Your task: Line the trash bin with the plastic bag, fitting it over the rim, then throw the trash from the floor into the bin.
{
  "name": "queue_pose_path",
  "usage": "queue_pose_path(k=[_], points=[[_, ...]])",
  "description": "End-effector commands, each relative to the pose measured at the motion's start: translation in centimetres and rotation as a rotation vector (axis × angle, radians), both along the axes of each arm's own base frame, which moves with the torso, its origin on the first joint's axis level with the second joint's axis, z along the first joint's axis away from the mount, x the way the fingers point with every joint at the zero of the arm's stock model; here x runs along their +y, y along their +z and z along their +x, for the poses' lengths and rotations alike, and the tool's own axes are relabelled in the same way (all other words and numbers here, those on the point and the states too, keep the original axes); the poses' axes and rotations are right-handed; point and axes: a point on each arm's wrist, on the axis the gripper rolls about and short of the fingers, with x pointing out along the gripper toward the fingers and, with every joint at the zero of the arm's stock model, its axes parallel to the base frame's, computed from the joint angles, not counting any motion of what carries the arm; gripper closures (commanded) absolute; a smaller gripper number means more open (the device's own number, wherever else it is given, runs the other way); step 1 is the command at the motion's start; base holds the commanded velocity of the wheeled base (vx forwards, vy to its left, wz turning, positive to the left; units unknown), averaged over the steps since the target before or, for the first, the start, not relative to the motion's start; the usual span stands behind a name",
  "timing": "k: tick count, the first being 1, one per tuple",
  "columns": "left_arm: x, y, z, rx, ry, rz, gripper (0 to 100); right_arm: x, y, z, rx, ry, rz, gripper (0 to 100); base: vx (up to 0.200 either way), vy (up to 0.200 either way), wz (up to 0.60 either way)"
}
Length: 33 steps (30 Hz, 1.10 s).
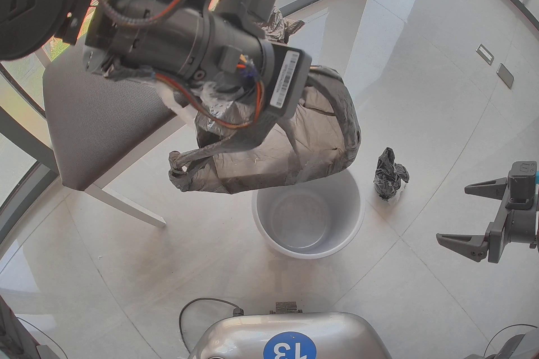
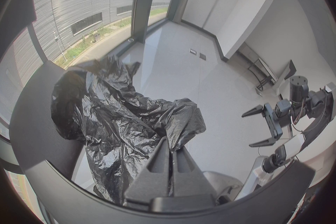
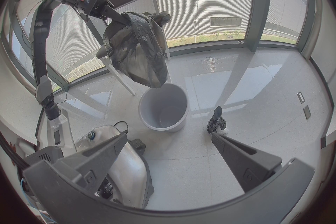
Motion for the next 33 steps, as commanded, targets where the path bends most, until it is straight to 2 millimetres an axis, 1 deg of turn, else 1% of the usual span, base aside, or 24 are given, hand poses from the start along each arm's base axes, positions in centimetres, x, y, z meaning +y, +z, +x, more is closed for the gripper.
queue_pose_path(k=[1, 6, 8, 10, 11, 12, 14, 17, 19, 20, 22, 27, 33], points=[[0.6, -0.7, 0.7, 0.045, 0.007, 0.034, 100, 0.2, -0.6, 0.3, 0.02, 0.009, -0.012, 0, 0.0, 0.0, 0.0], [2.1, -0.4, 1.3, 0.064, 0.031, 0.03, 100, 0.2, -0.9, 0.1, 0.028, 0.012, -0.016, 0, 0.0, 0.0, 0.0], [3.2, 0.1, 1.1, 0.075, 0.053, 0.018, 100, 0.1, -1.2, 0.0, 0.035, 0.014, -0.023, 0, 0.0, 0.0, 0.0], [4.6, 1.9, 0.3, 0.029, 0.048, -0.071, 100, 0.1, -1.4, -0.1, 0.035, 0.022, -0.039, 0, 0.0, 0.0, 0.0], [4.6, 1.9, 0.3, 0.029, 0.048, -0.071, 100, 0.1, -1.4, -0.1, 0.035, 0.022, -0.039, 0, 0.0, 0.0, 0.0], [5.5, 4.6, -0.6, -0.092, 0.039, -0.219, 100, 0.0, -1.6, -0.2, 0.033, 0.028, -0.049, 0, 0.0, 0.0, 0.0], [5.4, 2.7, -0.4, -0.147, 0.013, -0.28, 100, 0.0, -1.6, -0.3, 0.033, 0.03, -0.052, 0, 0.0, 0.0, 0.0], [5.6, -0.4, -0.7, -0.193, -0.025, -0.334, 100, 0.0, -1.9, -0.3, 0.04, 0.033, -0.057, 0, 0.0, 0.0, 0.0], [5.4, -1.4, -1.1, -0.218, -0.044, -0.371, 100, 0.0, -2.0, -0.3, 0.041, 0.034, -0.06, 0, 0.0, 0.0, 0.0], [5.3, -1.6, -1.2, -0.221, -0.05, -0.383, 100, 0.0, -2.0, -0.3, 0.041, 0.037, -0.064, 0, 0.0, 0.0, 0.0], [5.0, -1.6, -1.5, -0.214, -0.064, -0.396, 100, 0.0, -2.0, -0.3, 0.04, 0.038, -0.068, 0, 0.0, 0.0, 0.0], [3.9, 0.3, -3.0, -0.216, -0.115, -0.513, 100, 0.1, -1.7, 0.0, 0.012, 0.05, -0.084, 0, 0.0, 0.0, 0.0], [3.8, 2.5, -4.8, -0.263, -0.176, -0.586, 100, 0.6, -2.1, 1.1, 0.003, 0.078, -0.125, 0, 0.0, 0.0, 0.0]])
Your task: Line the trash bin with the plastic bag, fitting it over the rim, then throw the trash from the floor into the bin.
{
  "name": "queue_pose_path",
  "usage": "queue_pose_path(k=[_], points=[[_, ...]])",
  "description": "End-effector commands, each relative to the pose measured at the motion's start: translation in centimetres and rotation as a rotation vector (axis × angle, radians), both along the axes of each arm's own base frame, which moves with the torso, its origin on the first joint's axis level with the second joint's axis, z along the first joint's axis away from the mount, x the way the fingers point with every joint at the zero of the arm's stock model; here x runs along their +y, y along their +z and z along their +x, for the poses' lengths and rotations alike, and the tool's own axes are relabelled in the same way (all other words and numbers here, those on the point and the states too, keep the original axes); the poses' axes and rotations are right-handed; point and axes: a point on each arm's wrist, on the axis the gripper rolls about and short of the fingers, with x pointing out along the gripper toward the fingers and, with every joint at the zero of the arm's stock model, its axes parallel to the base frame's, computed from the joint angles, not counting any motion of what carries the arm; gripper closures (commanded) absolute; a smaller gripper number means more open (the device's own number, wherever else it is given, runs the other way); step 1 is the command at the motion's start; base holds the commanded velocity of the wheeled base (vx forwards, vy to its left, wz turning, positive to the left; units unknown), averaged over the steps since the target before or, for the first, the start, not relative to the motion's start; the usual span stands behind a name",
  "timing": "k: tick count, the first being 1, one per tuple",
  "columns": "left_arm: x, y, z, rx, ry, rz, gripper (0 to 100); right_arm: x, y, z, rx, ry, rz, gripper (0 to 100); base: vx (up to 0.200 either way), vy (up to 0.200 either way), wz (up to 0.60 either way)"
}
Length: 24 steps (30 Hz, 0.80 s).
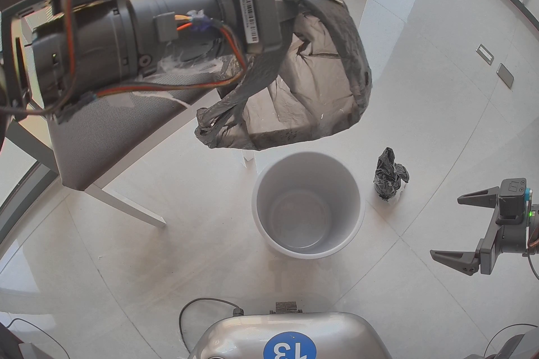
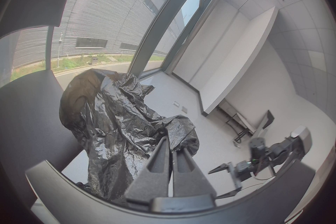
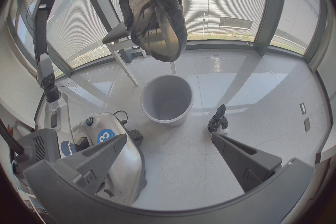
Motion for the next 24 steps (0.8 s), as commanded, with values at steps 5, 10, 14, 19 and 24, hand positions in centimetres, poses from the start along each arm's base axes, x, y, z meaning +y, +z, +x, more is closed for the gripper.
queue_pose_path(k=[5, 10, 14, 19, 24], points=[[0.7, 2.7, -4.5, -0.06, -0.121, -0.096, 100, 1.6, 0.3, 3.1, -0.024, 0.036, -0.022, 0, 0.0, 0.0, 0.0], [0.3, 2.8, -5.1, -0.061, -0.148, -0.097, 100, 3.1, 0.9, 4.6, -0.037, 0.069, -0.017, 0, 0.0, 0.0, 0.0], [0.2, 2.7, -5.0, -0.059, -0.157, -0.097, 100, 3.7, 1.7, 5.3, -0.059, 0.078, -0.005, 0, 0.0, 0.0, 0.0], [0.2, 2.9, -5.1, -0.066, -0.16, -0.105, 100, 4.7, 2.8, 6.6, -0.118, 0.07, 0.064, 0, 0.0, 0.0, 0.0], [-0.1, 2.8, -4.8, -0.063, -0.158, -0.103, 100, 6.1, 3.4, 6.3, -0.116, 0.079, 0.184, 0, 0.0, 0.0, 0.0]])
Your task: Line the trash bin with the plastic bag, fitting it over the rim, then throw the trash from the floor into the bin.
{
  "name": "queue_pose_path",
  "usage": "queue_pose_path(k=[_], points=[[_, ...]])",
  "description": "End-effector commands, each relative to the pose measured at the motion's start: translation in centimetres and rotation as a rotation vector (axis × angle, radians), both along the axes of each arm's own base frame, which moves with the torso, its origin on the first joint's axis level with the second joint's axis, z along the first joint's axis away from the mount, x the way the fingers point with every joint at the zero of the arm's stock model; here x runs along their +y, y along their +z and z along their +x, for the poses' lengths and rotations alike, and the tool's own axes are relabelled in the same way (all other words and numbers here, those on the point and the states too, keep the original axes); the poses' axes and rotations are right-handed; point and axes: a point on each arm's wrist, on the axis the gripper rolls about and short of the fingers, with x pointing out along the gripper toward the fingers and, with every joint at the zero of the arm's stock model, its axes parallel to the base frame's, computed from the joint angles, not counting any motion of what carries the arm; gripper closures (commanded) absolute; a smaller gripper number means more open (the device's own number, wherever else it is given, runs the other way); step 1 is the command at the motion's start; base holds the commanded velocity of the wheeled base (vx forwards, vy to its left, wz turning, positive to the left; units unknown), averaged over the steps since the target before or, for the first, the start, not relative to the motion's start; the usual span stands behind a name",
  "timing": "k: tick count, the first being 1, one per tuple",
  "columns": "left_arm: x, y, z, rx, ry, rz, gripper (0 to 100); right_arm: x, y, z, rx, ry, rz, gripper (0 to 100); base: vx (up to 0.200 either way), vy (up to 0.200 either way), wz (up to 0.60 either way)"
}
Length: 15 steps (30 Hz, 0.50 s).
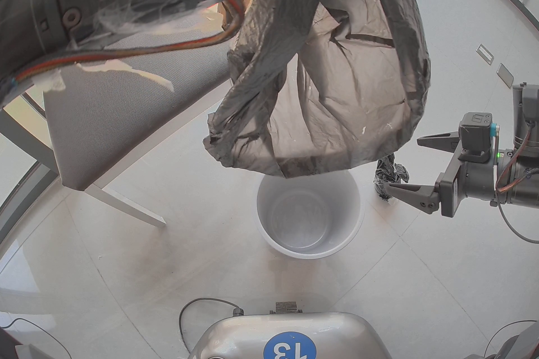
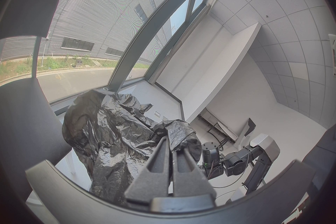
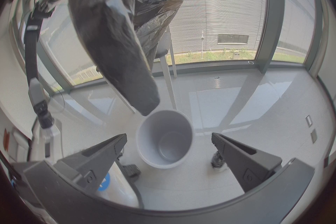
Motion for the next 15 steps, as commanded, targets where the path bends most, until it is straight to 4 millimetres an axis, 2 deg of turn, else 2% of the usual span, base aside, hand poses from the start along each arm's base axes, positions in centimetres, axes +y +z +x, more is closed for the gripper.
queue_pose_path(k=[1, 10, 15], points=[[-0.4, -0.1, 0.4, 0.002, 0.005, 0.0, 100, 1.8, -0.1, -0.1, 0.029, 0.042, 0.069, 0, 0.0, 0.0, 0.0], [-1.0, 0.2, 1.0, -0.005, 0.009, -0.016, 100, 3.4, -0.7, 0.3, 0.042, 0.083, 0.077, 0, 0.0, 0.0, 0.0], [-0.8, 0.8, 0.9, -0.01, 0.007, -0.04, 100, 4.5, -1.5, 1.7, 0.035, 0.088, 0.08, 0, 0.0, 0.0, 0.0]])
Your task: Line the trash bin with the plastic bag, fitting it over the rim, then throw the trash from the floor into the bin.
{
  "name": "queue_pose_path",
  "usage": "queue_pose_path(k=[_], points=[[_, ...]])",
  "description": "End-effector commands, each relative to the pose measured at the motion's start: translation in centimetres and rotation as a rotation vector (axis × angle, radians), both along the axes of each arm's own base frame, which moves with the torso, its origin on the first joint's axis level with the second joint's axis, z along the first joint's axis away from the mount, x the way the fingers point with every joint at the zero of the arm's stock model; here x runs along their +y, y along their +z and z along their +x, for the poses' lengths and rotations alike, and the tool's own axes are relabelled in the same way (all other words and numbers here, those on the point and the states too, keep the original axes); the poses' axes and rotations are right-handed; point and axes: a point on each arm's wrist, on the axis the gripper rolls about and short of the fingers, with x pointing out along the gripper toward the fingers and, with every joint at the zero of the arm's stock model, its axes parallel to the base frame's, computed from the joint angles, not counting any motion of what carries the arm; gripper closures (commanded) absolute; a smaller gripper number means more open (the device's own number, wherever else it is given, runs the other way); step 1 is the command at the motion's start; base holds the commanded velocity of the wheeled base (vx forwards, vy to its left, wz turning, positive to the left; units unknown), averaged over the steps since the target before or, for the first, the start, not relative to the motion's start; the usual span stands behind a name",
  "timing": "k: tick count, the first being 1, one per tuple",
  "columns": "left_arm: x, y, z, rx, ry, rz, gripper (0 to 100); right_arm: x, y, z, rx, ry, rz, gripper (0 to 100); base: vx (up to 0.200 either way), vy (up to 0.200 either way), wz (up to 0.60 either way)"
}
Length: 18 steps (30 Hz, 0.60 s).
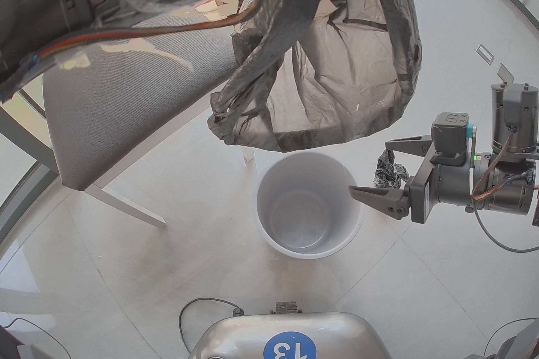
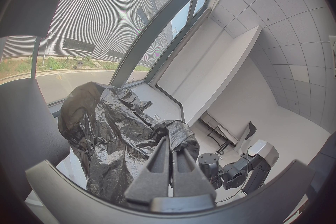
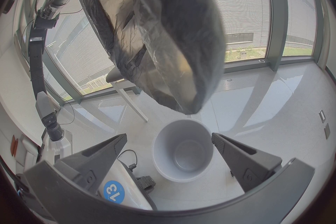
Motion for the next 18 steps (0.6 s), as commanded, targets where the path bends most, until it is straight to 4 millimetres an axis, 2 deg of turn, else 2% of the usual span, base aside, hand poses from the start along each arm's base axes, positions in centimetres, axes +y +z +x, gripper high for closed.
queue_pose_path(k=[1, 9, 18], points=[[-0.1, 0.3, 0.1, -0.003, -0.001, -0.008, 100, 1.1, -1.0, 1.3, 0.008, 0.005, -0.007, 0, 0.0, 0.0, 0.0], [0.2, 0.9, -0.4, -0.016, -0.01, -0.027, 100, 1.6, -1.0, 2.6, -0.033, -0.016, 0.014, 0, 0.0, 0.0, 0.0], [0.1, 1.7, -0.8, -0.015, -0.03, -0.065, 100, 1.6, 1.0, 4.2, -0.107, -0.049, 0.065, 0, 0.0, 0.0, 0.0]])
